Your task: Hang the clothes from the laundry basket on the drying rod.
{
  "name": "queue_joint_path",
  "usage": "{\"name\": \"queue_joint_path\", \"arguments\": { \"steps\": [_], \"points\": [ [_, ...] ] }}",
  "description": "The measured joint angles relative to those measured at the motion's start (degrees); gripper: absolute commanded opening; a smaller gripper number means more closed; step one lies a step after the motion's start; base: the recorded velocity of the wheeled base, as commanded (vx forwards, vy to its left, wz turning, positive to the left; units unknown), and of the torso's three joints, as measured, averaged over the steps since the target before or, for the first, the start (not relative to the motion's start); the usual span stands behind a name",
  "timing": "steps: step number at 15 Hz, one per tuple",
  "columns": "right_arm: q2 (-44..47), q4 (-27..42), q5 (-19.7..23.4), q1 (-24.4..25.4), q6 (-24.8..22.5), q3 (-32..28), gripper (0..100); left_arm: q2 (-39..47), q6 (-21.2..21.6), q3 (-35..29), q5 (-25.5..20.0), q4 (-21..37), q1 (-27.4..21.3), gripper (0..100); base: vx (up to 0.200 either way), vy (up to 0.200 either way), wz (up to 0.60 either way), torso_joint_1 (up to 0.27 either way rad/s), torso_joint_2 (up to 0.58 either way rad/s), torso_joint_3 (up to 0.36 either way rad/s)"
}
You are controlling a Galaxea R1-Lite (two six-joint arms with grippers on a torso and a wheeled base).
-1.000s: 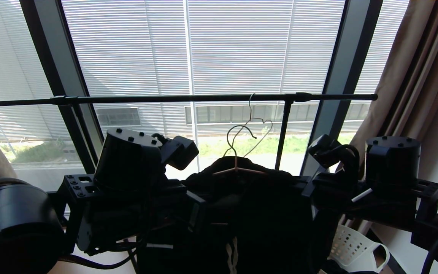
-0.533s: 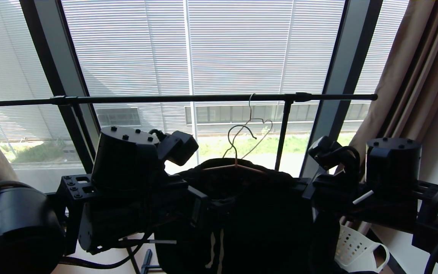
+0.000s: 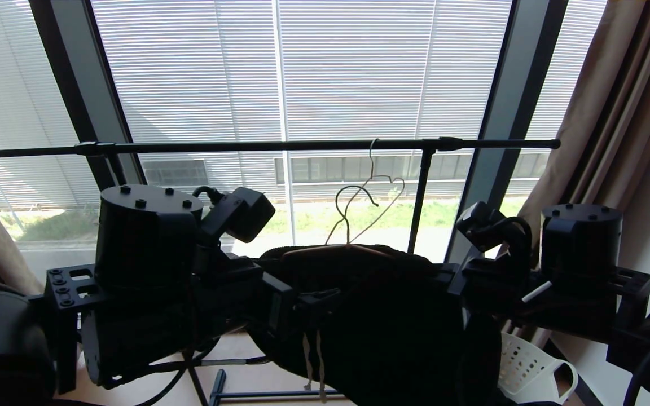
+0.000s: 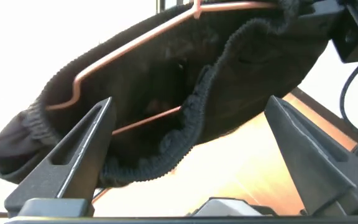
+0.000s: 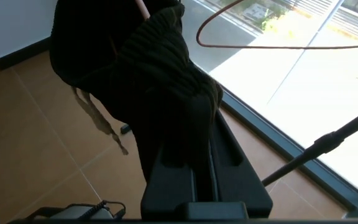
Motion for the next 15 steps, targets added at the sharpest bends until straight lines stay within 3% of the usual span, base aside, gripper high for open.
{"name": "queue_joint_path", "arguments": {
  "steps": [4,6,8,9,11,14,15],
  "points": [
    [1.35,-5.28,6.07,-3.39,-0.11,1.1,0,-5.6,2.85,0.59,-3.08,2.02,5.79,100,0.0,0.0,0.0,0.0,0.0,0.0],
    [1.82,-5.52,10.86,-6.03,-0.24,1.16,0,-8.13,7.74,-0.41,-9.28,8.13,12.21,100,0.0,0.0,0.0,0.0,0.0,0.0],
    [2.1,-5.52,14.24,-7.97,-0.46,1.16,0,-9.64,12.67,-3.39,-18.71,15.19,19.03,100,0.0,0.0,0.0,0.0,0.0,0.0],
    [2.21,-5.56,15.54,-8.8,-0.88,1.32,0,-9.81,17.68,-4.82,-23.78,17.16,22.61,100,0.0,0.0,0.0,0.0,0.0,0.0],
    [2.34,-5.56,18.88,-9.95,-1.23,1.88,0,-8.4,32.8,-6.23,-29.72,18.8,27.9,100,0.0,0.0,0.0,0.0,0.0,0.0],
    [2.34,-5.83,25.37,-11.85,-4.08,3.0,0,-3.85,50.05,-5.75,-32.4,19.36,30.57,100,0.0,0.0,0.0,0.0,0.0,0.0],
    [2.34,-5.86,27.65,-12.41,-5.39,3.39,0,-2.34,53.8,-5.64,-33.09,19.38,30.66,100,0.0,0.0,0.0,0.0,0.0,0.0]
  ]
}}
